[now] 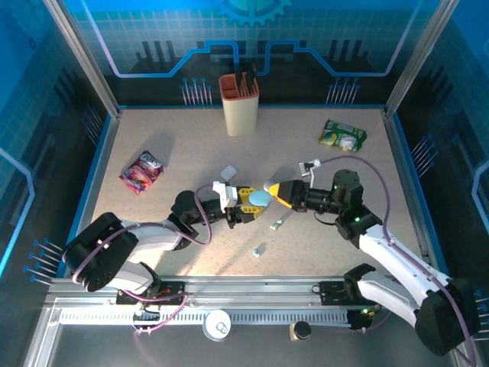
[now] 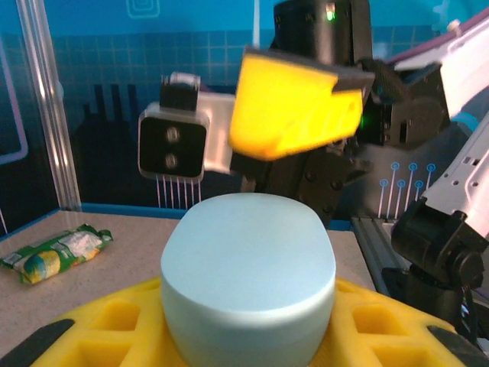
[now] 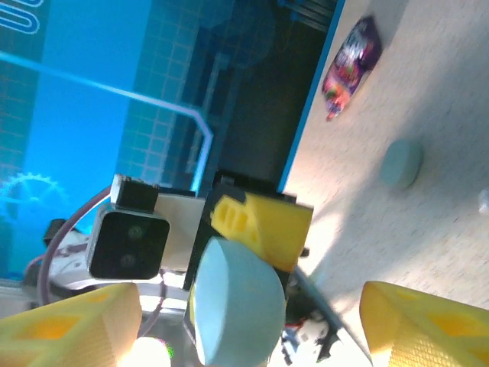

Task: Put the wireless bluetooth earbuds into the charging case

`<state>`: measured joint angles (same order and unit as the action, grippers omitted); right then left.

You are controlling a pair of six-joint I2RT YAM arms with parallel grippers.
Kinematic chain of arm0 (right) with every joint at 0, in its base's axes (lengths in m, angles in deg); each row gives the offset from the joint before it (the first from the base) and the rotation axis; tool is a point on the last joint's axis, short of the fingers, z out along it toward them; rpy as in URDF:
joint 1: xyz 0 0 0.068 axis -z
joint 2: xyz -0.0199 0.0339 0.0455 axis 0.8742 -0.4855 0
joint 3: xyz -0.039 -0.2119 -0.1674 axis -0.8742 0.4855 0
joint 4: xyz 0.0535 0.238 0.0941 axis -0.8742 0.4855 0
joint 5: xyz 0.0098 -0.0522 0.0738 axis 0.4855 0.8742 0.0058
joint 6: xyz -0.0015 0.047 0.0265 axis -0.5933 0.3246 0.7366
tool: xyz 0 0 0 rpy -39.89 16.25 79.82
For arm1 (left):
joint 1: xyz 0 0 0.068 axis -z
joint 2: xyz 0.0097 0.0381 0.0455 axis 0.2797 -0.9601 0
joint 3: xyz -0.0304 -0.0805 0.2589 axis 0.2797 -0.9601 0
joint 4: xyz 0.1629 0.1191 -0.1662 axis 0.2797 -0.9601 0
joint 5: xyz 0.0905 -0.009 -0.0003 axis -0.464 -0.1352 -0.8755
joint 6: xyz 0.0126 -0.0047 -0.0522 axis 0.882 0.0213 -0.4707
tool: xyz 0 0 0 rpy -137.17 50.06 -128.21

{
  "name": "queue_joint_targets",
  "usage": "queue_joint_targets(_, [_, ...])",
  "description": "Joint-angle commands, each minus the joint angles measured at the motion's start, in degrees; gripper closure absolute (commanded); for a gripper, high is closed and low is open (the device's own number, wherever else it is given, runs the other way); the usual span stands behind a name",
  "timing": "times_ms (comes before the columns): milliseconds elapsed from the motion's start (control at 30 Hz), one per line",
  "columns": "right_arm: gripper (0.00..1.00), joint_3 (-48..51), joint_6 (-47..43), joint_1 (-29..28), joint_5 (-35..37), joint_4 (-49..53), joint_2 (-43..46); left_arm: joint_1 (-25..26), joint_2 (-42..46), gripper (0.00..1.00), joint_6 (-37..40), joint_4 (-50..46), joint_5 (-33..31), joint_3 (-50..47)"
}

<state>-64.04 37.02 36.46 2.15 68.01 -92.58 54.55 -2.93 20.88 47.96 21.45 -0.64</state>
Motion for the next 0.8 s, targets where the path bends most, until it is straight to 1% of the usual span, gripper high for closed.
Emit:
queue_joint_targets(0, [0.21, -6.6, -25.9, 0.3, 4.9, 19.9, 0.7, 0.0, 2.8, 0.61, -0.8, -3.9, 3.6, -1.0])
queue_joint_targets(100, [0.17, -10.5, -40.5, -2.0, 7.3, 26.8, 0.7, 0.0, 4.4, 0.61, -0.8, -6.4, 4.8, -1.5])
queue_joint_targets(167, [0.14, -12.3, -49.3, -5.3, 10.1, 30.2, 0.8, 0.0, 5.7, 0.61, -0.3, -8.3, 5.3, -1.9])
queue_joint_targets(300, [0.08, -14.8, -61.6, -11.7, 15.5, 34.4, 0.3, 0.0, 8.8, 0.61, 1.2, -13.8, 5.5, -1.9])
queue_joint_targets(400, [0.07, -14.7, -65.6, -13.7, 16.6, 34.0, 0.1, 0.0, 10.2, 0.58, 1.8, -15.2, 4.9, -2.0])
queue_joint_targets(533, [0.07, -14.0, -66.3, -13.9, 19.5, 32.5, 0.3, 0.0, 10.9, 0.59, 2.0, -15.5, 5.4, -2.0])
queue_joint_targets(633, [0.07, -14.2, -65.9, -13.9, 20.7, 32.2, 0.2, 0.0, 11.2, 0.59, 1.9, -15.5, 5.8, -2.1])
queue_joint_targets(767, [0.08, -13.5, -62.9, -13.6, 22.4, 29.6, 1.3, 0.0, 11.3, 0.59, 2.6, -15.9, 5.9, -2.4])
